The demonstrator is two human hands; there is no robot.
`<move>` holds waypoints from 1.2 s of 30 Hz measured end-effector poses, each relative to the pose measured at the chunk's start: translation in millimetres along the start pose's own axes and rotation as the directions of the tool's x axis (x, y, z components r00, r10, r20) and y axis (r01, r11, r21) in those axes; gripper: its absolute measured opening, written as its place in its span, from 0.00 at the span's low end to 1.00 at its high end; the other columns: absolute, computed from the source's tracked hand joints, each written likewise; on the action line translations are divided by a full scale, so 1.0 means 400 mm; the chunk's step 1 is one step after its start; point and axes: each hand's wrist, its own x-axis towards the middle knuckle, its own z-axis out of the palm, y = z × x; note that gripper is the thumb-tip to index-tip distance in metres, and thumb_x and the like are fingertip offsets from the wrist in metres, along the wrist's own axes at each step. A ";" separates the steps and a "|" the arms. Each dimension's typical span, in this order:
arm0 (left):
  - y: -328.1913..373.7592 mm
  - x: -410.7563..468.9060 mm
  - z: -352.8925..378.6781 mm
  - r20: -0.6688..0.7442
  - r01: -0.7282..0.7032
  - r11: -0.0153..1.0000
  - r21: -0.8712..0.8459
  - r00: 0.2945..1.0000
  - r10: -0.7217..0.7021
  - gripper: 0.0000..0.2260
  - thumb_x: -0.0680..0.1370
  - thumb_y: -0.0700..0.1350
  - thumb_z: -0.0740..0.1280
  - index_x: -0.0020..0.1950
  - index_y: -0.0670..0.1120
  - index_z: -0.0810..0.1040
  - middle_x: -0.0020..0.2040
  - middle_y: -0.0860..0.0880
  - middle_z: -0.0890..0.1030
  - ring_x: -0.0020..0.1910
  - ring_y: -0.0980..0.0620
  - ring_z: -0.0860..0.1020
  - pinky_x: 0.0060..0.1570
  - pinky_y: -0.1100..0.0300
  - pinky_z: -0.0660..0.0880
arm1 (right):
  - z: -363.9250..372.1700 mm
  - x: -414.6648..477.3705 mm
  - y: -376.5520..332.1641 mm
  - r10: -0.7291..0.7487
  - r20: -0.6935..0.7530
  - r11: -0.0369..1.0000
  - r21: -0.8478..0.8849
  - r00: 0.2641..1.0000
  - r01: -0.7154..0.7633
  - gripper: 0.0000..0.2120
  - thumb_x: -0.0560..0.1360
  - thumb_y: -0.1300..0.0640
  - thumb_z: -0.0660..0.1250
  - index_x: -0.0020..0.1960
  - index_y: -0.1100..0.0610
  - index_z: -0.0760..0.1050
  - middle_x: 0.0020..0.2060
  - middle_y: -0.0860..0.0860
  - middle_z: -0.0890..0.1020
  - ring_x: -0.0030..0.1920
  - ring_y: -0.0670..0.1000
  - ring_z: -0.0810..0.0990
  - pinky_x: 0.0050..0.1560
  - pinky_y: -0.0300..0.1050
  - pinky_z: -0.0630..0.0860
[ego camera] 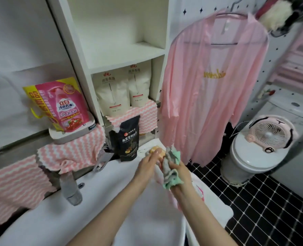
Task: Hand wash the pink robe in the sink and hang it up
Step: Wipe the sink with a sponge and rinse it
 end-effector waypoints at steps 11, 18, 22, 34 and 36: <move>-0.170 0.328 0.126 0.094 0.243 0.637 0.731 0.890 -0.446 0.15 0.81 0.40 0.54 0.67 0.40 0.68 0.67 0.42 0.70 0.68 0.44 0.68 0.64 0.55 0.66 | -0.204 0.389 -0.056 0.008 -0.171 0.342 -0.926 0.985 -0.163 0.04 0.67 0.60 0.73 0.36 0.55 0.78 0.33 0.53 0.82 0.36 0.54 0.81 0.41 0.44 0.78; -0.205 0.376 0.149 0.084 0.464 0.688 0.558 0.794 -0.603 0.14 0.79 0.40 0.56 0.65 0.42 0.67 0.64 0.41 0.73 0.63 0.42 0.73 0.57 0.54 0.72 | -0.214 0.472 -0.017 0.218 -0.154 0.565 -0.785 0.964 -0.253 0.03 0.68 0.68 0.72 0.42 0.65 0.81 0.34 0.62 0.83 0.38 0.64 0.82 0.47 0.60 0.80; -0.129 0.334 0.078 0.056 0.507 0.856 0.099 0.856 -0.514 0.02 0.79 0.41 0.58 0.49 0.45 0.70 0.52 0.38 0.78 0.50 0.39 0.80 0.48 0.48 0.77 | -0.201 0.401 -0.086 0.220 -0.097 0.768 -0.597 0.971 -0.233 0.11 0.67 0.74 0.67 0.46 0.63 0.80 0.31 0.62 0.81 0.28 0.56 0.79 0.32 0.46 0.78; 0.082 -0.218 -0.356 -0.488 0.058 0.594 -0.802 0.510 -0.709 0.12 0.79 0.28 0.53 0.38 0.39 0.65 0.20 0.45 0.76 0.18 0.51 0.76 0.20 0.64 0.74 | 0.219 -0.079 -0.147 0.236 0.729 0.836 -0.490 0.642 0.248 0.33 0.57 0.56 0.75 0.62 0.49 0.74 0.54 0.46 0.83 0.54 0.47 0.81 0.49 0.40 0.78; 0.068 -0.269 -0.440 -0.569 0.028 0.657 -0.754 0.473 -0.673 0.10 0.80 0.32 0.54 0.40 0.40 0.67 0.24 0.47 0.79 0.23 0.54 0.79 0.25 0.64 0.77 | 0.308 -0.119 -0.080 0.271 0.751 0.807 -0.519 0.602 0.284 0.31 0.60 0.59 0.75 0.61 0.45 0.73 0.52 0.43 0.83 0.54 0.45 0.81 0.52 0.39 0.77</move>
